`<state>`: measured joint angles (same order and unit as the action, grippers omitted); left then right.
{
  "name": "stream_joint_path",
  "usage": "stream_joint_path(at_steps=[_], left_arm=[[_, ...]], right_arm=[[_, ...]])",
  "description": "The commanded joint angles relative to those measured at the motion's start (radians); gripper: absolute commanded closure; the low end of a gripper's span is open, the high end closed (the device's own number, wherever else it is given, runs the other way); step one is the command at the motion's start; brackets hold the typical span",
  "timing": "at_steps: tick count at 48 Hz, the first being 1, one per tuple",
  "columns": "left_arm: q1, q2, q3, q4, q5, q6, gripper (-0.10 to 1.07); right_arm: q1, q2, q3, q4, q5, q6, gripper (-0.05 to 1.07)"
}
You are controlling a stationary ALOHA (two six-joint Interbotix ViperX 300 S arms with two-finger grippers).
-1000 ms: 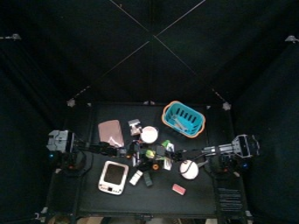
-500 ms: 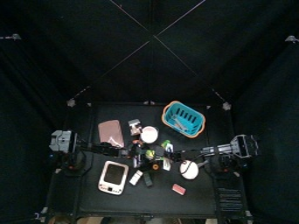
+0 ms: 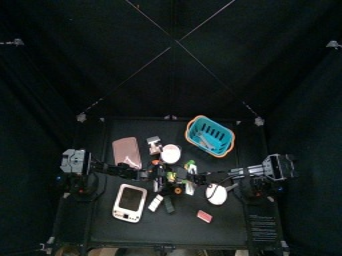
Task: Unwrap sushi
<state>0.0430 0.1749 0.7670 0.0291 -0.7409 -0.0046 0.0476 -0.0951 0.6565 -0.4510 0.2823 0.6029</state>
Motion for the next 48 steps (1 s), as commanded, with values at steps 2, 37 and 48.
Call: stream_joint_path(at_steps=[2,37,48], left_arm=[[-0.002,-0.005,-0.021,-0.003,-0.003,-0.002,-0.01],[0.002,0.002,-0.026,-0.003,-0.002,0.003,0.23],[0.0,-0.002,-0.025,-0.003,-0.003,0.003,0.23]], right_arm=[[0.003,-0.014,-0.028,-0.002,-0.008,-0.002,0.33],[0.005,-0.011,-0.028,-0.002,-0.008,-0.002,0.33],[0.005,-0.011,-0.025,-0.002,-0.003,-0.002,0.33]])
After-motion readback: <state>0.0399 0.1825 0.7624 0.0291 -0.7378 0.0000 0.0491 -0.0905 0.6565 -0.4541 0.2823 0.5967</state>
